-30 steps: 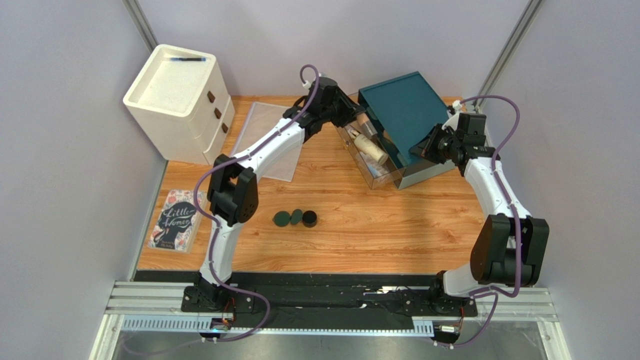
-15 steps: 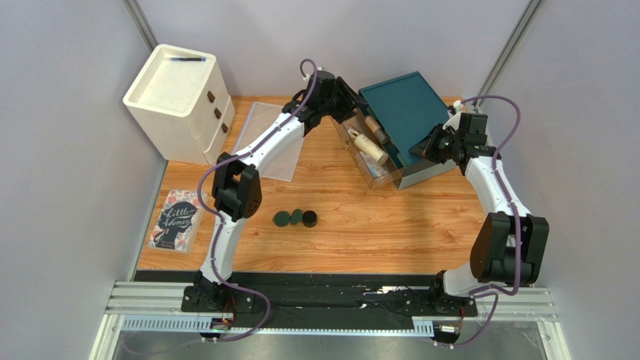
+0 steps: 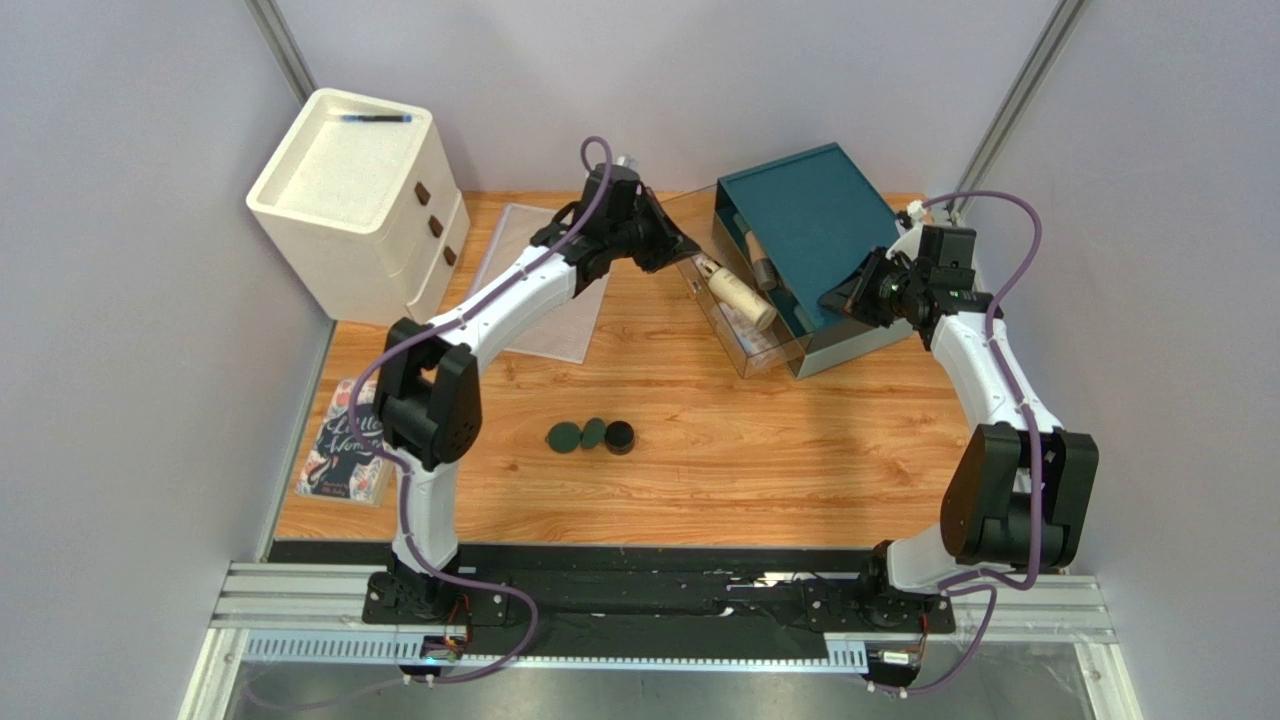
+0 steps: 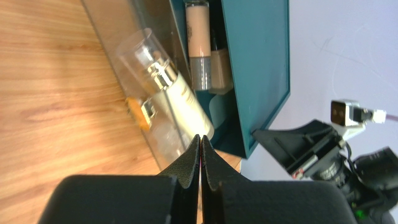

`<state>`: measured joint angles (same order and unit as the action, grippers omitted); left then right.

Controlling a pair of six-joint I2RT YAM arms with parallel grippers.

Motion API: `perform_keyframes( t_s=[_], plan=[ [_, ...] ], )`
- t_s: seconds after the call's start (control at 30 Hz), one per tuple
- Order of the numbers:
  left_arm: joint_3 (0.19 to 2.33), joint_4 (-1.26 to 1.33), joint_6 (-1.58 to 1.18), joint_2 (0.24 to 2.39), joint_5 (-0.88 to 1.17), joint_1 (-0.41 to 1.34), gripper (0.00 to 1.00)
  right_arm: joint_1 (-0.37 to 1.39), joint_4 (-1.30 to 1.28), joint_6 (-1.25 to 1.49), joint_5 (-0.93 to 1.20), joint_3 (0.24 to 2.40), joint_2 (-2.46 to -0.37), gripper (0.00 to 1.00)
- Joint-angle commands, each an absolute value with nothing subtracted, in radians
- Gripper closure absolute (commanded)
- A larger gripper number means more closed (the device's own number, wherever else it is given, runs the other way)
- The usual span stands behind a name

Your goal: Organize the makeup

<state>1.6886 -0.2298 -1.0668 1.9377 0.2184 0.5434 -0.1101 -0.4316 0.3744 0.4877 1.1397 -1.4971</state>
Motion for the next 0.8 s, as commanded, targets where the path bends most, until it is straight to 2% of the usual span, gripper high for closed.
perform_keyframes(
  t_s=[0.0, 0.17, 0.33, 0.6, 0.77],
  plan=[
    [1.513, -0.140, -1.049, 1.795, 0.228, 0.508, 1.00, -0.120, -0.670, 0.318, 0.325, 1.052, -1.580, 1.00],
    [1.421, -0.120, -1.081, 1.798, 0.279, 0.494, 1.00, -0.120, -0.670, 0.319, 0.322, 1.052, -1.582, 1.00],
    [1.433, -0.091, -1.120, 1.862, 0.334, 0.497, 1.00, -0.120, -0.672, 0.318, 0.321, 1.052, -1.578, 1.00],
    [1.586, -0.120, -1.143, 1.977, 0.357, 0.554, 1.00, -0.120, -0.677, 0.316, 0.316, 1.061, -1.585, 1.00],
    [1.764, -0.161, -1.155, 2.107, 0.371, 0.609, 1.00, -0.120, -0.680, 0.313, 0.314, 1.066, -1.588, 1.00]
  ],
)
